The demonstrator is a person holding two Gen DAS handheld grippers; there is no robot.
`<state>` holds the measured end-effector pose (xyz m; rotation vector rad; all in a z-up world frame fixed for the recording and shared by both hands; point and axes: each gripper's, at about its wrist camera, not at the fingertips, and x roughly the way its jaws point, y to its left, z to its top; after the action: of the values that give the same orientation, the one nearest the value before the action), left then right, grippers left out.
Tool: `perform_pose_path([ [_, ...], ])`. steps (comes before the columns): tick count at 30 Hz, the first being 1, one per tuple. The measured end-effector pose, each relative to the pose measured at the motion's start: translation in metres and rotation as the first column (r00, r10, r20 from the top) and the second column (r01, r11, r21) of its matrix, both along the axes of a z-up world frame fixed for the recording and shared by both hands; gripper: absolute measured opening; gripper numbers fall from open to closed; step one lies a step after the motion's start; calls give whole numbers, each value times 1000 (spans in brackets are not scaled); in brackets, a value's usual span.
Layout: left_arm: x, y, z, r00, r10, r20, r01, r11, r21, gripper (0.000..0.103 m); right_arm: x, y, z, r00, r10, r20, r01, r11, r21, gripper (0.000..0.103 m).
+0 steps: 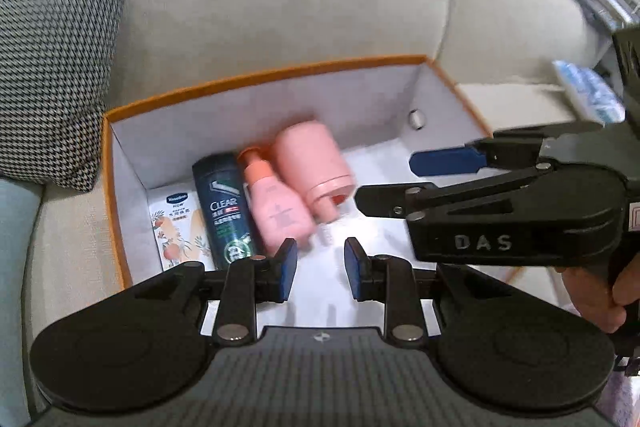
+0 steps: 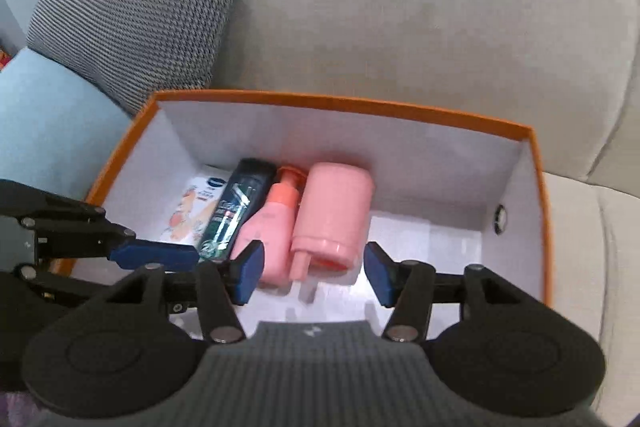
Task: Organize rigid objects
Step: 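Open both grippers and withdraw them from the box, then grasp the flat mauve cosmetic box with the left gripper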
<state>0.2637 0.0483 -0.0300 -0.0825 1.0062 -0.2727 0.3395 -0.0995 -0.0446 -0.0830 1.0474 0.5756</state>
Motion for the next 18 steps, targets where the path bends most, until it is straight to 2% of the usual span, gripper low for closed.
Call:
perform_pose_path([
  [5, -48, -1, 18, 998, 15, 58, -11, 997, -71, 32, -47, -32, 29, 997, -54, 58, 50, 997, 66, 58],
  [10, -93, -9, 17, 998, 16, 53, -9, 991, -137, 32, -101, -65, 34, 992, -128, 22, 125, 987, 103, 58],
  [16, -137, -37, -7, 998, -59, 13, 60, 990, -129, 32, -166, -94, 23, 975, -221, 4, 219, 970, 106, 57],
  [18, -149, -49, -19, 995, -96, -7, 95, 989, -110, 32, -183, -101, 16, 969, -249, -13, 249, 964, 98, 53],
])
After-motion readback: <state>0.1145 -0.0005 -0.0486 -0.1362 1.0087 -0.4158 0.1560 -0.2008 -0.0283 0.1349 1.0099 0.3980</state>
